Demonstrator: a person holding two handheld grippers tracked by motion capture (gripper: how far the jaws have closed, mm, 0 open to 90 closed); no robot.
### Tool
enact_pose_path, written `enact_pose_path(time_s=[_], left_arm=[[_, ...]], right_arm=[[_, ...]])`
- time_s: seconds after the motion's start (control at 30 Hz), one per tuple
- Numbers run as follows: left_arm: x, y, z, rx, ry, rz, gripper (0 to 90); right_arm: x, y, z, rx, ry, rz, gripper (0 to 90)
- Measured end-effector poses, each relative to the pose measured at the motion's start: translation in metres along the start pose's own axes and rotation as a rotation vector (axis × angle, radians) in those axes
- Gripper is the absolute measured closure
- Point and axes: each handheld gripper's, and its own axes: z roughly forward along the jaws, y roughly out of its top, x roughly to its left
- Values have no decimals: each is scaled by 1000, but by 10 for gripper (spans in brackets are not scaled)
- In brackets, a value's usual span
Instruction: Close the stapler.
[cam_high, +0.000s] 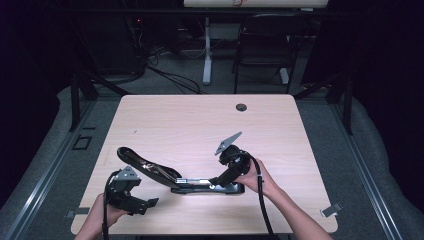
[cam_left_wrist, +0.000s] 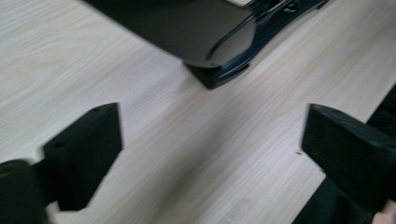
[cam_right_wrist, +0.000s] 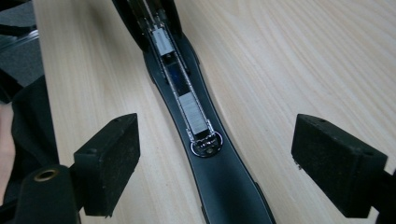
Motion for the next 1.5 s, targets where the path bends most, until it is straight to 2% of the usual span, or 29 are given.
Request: enact_pose_path(time_s=[0.07, 0.1, 0.23, 0.3, 0.4, 0.47, 0.6, 0.77, 0.87, 1.03, 1.17, 1.27, 1.33, 1.4, 1.5], left_arm=[[1, 0, -1, -7, 20, -18, 160], [2, 0, -2, -15, 29, -26, 168], [8, 0, -9, -72, 58, -78, 304], [12, -1, -14, -101, 69, -95, 374], [17, -2, -21, -163, 82, -130, 472], [21, -3, -24, -206, 91, -153, 527], [25, -4, -28, -255, 93, -202, 659], [27, -5, -31, -308, 87, -230, 756], [28, -4, -32, -325, 94, -230, 797], [30, -3, -33, -353, 116, -237, 810], [32, -3, -40, -411, 159, -248, 815], [37, -3, -47, -476, 186, -261, 826], [38, -3, -49, -503, 192, -262, 834], [37, -1, -50, -523, 196, -251, 841], [32, 3, -50, -526, 212, -222, 860]], right_arm=[[0, 0, 1, -2, -14, 3, 188], [1, 1, 1, -7, -14, 6, 191], [5, 3, 1, -3, -37, -3, 282], [6, 4, 0, -1, -67, -19, 437], [11, 6, -2, -8, -106, -44, 577], [14, 8, -3, -13, -114, -65, 643], [19, 10, 0, -13, -112, -90, 712], [21, 12, 1, -20, -119, -98, 808], [22, 12, -1, -39, -128, -102, 841], [23, 14, -4, -57, -141, -116, 863], [24, 15, -7, -80, -146, -112, 864], [24, 17, -9, -100, -151, -108, 863], [24, 18, -10, -115, -149, -102, 863], [25, 21, -10, -129, -153, -96, 862], [26, 26, -11, -134, -157, -105, 861]])
